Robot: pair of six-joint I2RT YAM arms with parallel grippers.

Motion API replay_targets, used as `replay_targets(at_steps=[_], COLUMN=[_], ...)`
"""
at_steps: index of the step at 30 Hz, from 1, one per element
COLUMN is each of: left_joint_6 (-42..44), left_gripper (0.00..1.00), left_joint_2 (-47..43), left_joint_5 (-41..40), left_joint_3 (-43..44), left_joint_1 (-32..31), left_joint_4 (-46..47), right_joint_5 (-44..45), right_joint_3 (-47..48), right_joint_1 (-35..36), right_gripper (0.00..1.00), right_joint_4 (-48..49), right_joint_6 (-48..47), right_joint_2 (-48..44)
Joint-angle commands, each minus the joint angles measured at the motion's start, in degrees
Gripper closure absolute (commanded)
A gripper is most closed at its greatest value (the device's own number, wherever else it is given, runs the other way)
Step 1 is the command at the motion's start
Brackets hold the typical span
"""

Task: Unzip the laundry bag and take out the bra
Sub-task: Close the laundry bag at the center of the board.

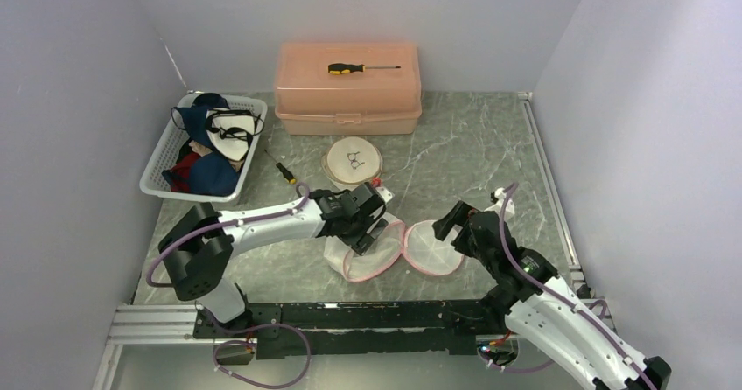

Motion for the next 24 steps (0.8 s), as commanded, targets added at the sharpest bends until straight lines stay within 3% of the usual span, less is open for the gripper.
replay_targets(at_steps=[1,8,16,24], left_joint_6=[-1.61,-4.56,-9.54,-11.95], left_gripper=[0.22,0.51,0.7,0.81], left_joint_2=[-0.63,0.09,-6.56,-7.54], left_joint_5=[-0.04,0.19,-0.89,-0.58], left_joint_3=[0.56,-1.91,-7.98,-9.83], left_joint_1=[-0.4,-0.38,-0.35,-0.34], left_joint_4=[1.15,4.6,11.52,14.11], right_joint_5=[9.26,11.79,9.96,5.14], right_joint_3=[0.74,-2.3,-5.54,-10.0], right_joint_1=[-0.21,-0.15,-0.16,-0.12], right_gripper=[0.05,0.07,0.13,0.24], right_joint_4=[-7.78,-9.97,-7.04,1.15], right_joint_6=[7.95,16.19,18.71,18.61], right_joint_2=[-1.37,0.49,2.73,8.37])
